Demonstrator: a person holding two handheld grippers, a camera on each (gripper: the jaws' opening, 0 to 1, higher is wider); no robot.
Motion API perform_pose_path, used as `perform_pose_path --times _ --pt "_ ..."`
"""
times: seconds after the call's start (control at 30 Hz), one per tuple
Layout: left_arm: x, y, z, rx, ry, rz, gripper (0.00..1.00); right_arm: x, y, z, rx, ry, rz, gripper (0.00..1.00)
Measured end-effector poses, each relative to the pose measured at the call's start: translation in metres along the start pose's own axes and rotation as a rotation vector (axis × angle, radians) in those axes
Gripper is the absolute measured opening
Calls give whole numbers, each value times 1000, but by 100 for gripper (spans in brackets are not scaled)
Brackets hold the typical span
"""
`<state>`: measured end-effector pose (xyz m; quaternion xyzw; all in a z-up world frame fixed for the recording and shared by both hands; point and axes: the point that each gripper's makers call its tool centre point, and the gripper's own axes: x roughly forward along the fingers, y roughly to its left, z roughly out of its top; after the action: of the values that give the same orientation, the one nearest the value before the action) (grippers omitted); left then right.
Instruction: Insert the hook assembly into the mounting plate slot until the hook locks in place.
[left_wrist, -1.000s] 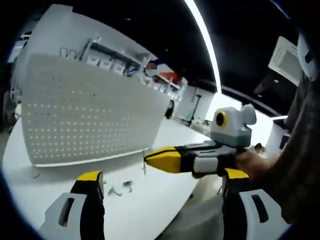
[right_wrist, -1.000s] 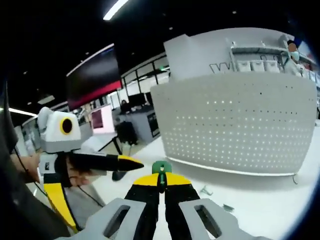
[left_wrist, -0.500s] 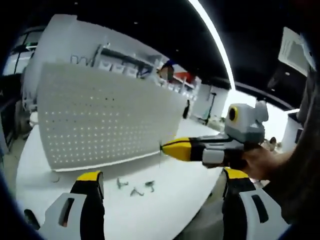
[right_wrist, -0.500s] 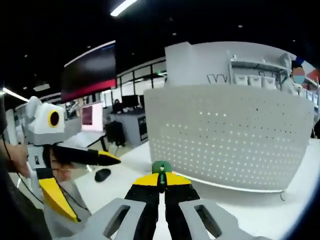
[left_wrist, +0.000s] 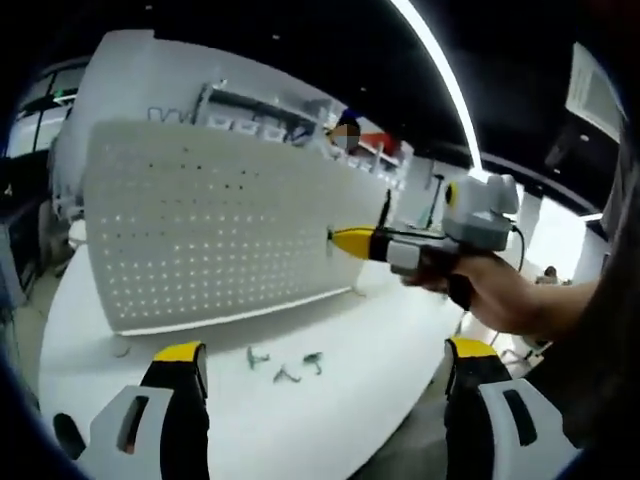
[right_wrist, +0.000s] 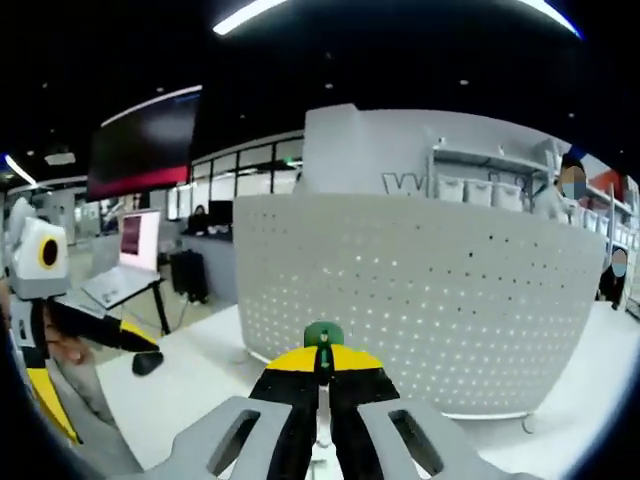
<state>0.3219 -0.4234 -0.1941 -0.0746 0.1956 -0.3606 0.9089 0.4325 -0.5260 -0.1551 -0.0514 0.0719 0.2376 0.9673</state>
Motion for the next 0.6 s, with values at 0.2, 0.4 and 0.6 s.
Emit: perform_pose_path --times 0.2,0.4,0.6 --pt "0 7 1 -23 1 5 98 19 -21 4 -50 -9 -45 0" --pt "-4 13 1 -34 -4 25 98 34 -38 12 -46 -38 -90 0" --pt "-5 21 1 -46 3 41 98 49 -53 18 -65 -55 -118 0"
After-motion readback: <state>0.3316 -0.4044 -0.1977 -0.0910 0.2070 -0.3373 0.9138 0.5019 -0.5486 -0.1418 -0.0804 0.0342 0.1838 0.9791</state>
